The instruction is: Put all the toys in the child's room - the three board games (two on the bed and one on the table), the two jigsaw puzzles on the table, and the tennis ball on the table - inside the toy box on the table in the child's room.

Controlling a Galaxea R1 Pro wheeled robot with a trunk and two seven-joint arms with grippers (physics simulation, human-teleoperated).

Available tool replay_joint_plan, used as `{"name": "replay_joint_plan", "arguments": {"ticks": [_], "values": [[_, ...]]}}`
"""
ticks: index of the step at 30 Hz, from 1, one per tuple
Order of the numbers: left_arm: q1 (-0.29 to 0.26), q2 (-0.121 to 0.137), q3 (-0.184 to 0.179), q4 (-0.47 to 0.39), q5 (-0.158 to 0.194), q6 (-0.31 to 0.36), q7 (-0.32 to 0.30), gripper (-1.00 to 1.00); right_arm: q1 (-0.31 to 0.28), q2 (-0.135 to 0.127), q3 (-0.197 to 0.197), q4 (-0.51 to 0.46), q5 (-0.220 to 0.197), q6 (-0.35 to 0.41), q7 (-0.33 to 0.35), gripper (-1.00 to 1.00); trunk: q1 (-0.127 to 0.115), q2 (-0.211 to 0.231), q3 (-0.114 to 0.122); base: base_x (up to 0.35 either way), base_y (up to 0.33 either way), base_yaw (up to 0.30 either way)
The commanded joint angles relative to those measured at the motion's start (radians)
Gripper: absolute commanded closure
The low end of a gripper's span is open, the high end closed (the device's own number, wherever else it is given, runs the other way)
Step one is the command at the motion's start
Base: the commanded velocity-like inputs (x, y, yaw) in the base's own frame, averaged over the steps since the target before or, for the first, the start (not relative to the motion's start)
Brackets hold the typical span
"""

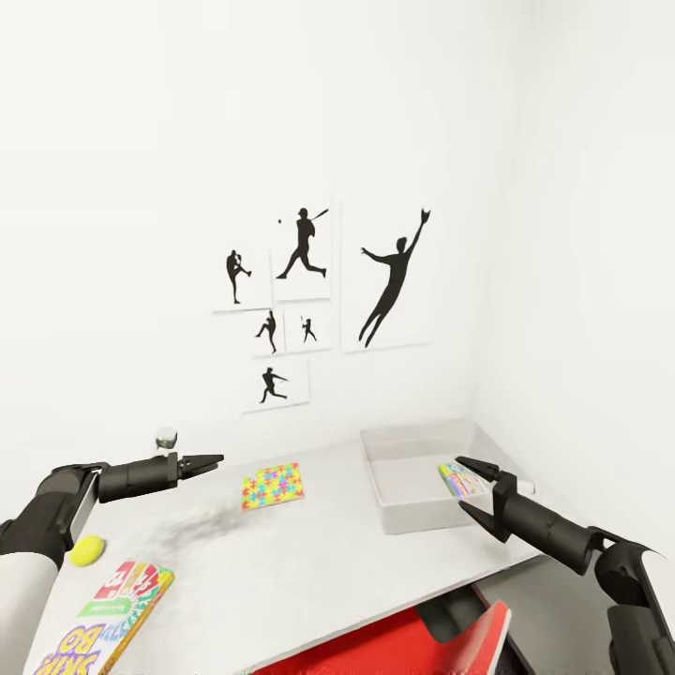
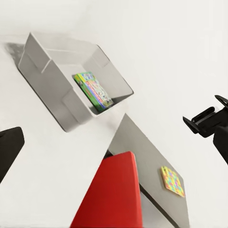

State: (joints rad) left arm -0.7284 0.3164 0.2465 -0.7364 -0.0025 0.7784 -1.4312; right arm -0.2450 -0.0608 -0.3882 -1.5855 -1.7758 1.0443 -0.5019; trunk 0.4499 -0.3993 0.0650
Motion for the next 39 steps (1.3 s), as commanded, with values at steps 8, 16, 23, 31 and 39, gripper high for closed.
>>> {"name": "replay_joint_plan", "arguments": {"ticks": [8, 16, 23, 31, 39], "values": [[0.0, 0.0, 0.001, 0.0, -0.001, 0.01, -0.003, -1.0, 0.0, 0.0, 0.001, 0.0, -0.008, 0.003, -0.01, -1.0, 0.0, -0.001, -0.001, -0.145, 0.0, 0.028], [0.0, 0.001, 0.0, 0.0, -0.001, 0.011, -0.004, -1.0, 0.0, 0.001, 0.002, -0.001, -0.008, 0.003, -0.01, -1.0, 0.0, -0.001, -0.001, -0.151, 0.0, 0.079], [0.0, 0.0, 0.001, 0.0, -0.002, 0.011, -0.005, -1.0, 0.0, 0.001, 0.002, -0.001, -0.008, 0.003, -0.01, -1.0, 0.0, -0.001, -0.001, -0.093, 0.0, 0.109], [0.0, 0.005, 0.003, 0.0, 0.001, 0.007, -0.019, -1.0, 0.0, 0.005, 0.005, -0.001, 0.005, 0.003, -0.01, -1.0, 0.0, -0.001, -0.001, -0.011, 0.0, 0.243], [0.0, 0.004, 0.004, 0.0, 0.0, 0.007, -0.025, -1.0, 0.0, 0.011, 0.017, -0.001, 0.077, 0.003, -0.009, -1.0, 0.0, -0.001, -0.001, -0.001, 0.0, 0.288]]}}
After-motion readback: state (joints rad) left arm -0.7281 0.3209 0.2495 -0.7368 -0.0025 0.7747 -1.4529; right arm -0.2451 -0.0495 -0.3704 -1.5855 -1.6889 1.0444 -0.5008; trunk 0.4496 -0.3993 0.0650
